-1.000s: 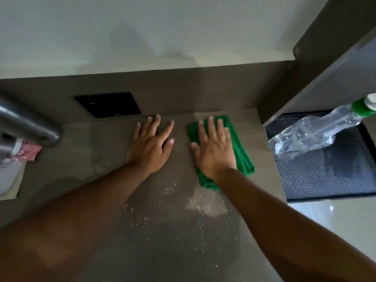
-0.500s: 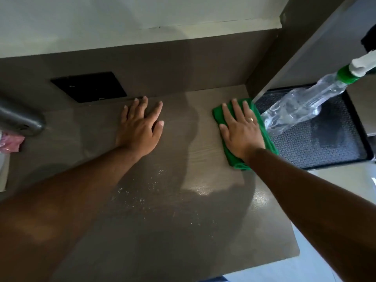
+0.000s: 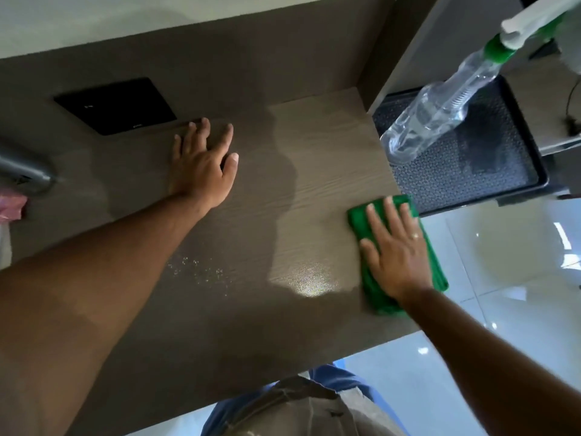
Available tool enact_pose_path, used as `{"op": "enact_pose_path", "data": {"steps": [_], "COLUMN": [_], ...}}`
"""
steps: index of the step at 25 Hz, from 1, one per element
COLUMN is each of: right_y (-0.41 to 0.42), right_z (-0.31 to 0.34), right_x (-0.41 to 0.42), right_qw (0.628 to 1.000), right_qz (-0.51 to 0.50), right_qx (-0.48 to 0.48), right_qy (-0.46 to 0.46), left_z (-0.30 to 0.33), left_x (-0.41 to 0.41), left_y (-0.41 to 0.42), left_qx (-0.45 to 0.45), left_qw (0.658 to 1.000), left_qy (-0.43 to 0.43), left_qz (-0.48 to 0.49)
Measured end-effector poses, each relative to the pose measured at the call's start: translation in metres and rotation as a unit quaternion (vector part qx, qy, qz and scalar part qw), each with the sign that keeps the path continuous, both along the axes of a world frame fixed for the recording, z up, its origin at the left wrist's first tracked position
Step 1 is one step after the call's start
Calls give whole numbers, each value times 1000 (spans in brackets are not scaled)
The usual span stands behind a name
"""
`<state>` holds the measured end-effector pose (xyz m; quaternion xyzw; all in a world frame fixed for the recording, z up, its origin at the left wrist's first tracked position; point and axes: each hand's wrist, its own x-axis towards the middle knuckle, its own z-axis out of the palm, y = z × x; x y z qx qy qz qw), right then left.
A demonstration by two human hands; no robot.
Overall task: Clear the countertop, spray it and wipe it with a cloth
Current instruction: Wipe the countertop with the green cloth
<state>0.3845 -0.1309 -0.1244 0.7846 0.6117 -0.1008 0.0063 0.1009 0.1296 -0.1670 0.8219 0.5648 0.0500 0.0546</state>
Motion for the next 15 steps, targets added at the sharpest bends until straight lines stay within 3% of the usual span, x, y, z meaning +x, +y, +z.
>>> {"op": "enact_pose_path", "data": {"steps": [2,4,6,9,11,13,15], "right_y": [28,56,62,24,1,-9,-7], "right_z": [2,-1,-3,-4,-2,-4,-5], "right_x": [13,-25,-90,-186,-190,-148,-91], "right_qw": [996,990,997,990,969,963,982], "right_qz": [-92,-139,-75,133,237,262,183], "right_qx": [0,9,8,-2,-13,-7,2], "right_qy": [-7,-6,3,55,69,58,41], "left_z": [0,1,2,4,6,9,10], "left_x": [-1,0,1,-1,-1,1,2], "left_y": [0,-1,-1,-1,-2,-3,-2], "left_qx": [3,12,6,5,-2,-6,-9], "left_qw": [1000,1000,1000,1000,1000,1000,1000], "left_qy": [-5,-5,-8,-5,-5,-6,-11], "left_qz": [1,3,0,1,-4,-6,-5]}}
